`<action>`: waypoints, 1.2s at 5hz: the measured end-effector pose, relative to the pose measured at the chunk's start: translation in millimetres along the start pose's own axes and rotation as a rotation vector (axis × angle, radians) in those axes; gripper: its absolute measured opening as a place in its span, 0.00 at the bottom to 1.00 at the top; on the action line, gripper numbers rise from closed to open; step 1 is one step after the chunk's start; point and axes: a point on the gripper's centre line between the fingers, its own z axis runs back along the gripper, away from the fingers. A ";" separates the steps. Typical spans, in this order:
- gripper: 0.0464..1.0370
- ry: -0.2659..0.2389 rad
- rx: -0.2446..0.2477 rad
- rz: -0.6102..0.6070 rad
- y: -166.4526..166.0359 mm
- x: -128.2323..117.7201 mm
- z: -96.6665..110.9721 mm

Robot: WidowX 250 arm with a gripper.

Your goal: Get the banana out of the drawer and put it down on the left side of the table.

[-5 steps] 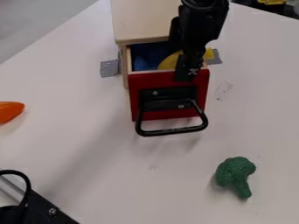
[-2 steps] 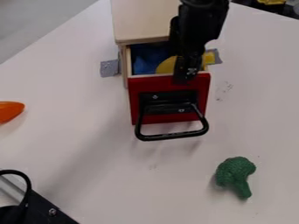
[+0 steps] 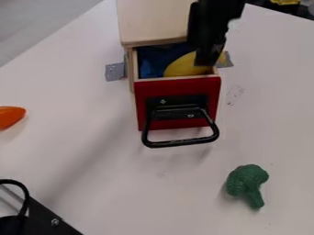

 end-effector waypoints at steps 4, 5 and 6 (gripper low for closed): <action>0.95 -0.033 -0.012 0.005 15.0 18.4 -6.1; 0.95 -0.016 0.055 -0.014 6.3 -3.4 -9.9; 0.95 0.048 0.034 -0.022 -4.3 -19.6 -31.8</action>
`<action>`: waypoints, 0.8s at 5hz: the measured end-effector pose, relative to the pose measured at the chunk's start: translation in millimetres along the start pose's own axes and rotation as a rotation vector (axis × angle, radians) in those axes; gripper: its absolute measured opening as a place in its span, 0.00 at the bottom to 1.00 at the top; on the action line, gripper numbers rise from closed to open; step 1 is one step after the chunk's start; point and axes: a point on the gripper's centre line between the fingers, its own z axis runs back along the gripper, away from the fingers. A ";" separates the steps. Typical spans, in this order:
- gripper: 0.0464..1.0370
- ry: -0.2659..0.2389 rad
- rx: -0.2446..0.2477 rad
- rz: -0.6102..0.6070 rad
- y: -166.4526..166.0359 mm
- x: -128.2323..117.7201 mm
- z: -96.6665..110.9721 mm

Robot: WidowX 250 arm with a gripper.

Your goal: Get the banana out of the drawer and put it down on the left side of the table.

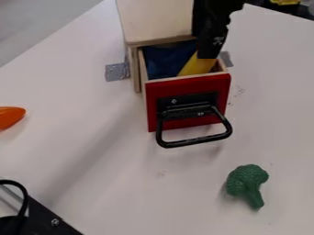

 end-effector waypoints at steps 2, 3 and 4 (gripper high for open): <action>0.95 -0.032 -0.025 0.037 -2.0 1.4 -2.8; 0.89 -0.063 -0.047 0.072 -2.3 5.4 -1.9; 0.60 -0.099 -0.017 0.090 1.8 5.1 -3.3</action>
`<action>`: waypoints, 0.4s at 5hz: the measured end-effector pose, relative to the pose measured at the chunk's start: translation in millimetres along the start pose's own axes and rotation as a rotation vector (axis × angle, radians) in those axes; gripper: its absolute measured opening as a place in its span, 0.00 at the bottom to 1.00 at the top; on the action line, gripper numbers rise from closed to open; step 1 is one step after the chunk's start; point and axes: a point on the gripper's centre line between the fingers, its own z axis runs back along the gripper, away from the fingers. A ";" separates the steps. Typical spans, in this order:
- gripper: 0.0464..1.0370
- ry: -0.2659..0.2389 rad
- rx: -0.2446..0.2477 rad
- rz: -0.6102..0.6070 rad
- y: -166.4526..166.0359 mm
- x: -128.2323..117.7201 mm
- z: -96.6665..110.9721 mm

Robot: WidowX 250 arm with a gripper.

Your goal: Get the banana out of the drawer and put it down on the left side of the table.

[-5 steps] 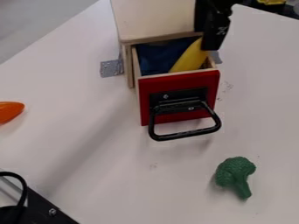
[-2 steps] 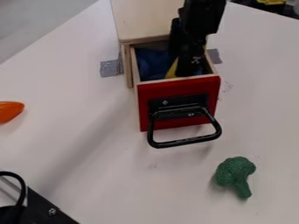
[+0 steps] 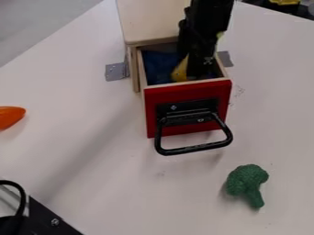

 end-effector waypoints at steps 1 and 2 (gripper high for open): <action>0.52 -0.006 -0.014 0.016 -1.1 -2.9 3.1; 0.52 -0.015 -0.028 0.049 0.2 -10.9 6.5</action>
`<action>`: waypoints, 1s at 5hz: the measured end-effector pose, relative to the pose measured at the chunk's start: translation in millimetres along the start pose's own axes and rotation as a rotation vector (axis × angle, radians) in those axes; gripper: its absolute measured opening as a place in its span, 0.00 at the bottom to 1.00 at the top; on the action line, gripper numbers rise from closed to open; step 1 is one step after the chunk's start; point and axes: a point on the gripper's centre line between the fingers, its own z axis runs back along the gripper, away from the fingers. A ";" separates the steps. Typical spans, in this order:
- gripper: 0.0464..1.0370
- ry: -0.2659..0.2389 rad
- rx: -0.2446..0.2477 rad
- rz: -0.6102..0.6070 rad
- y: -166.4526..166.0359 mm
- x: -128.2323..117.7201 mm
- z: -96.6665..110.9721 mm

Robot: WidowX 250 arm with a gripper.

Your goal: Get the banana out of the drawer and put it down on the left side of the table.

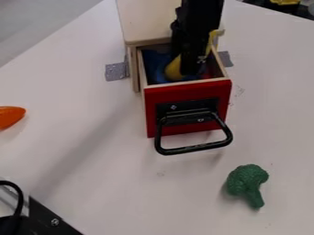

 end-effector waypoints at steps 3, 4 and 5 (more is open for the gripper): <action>0.52 -0.124 0.008 0.039 -0.5 -43.7 86.0; 0.52 -0.115 0.006 0.170 22.2 -78.5 85.7; 0.52 -0.019 -0.036 0.349 49.7 -111.6 57.7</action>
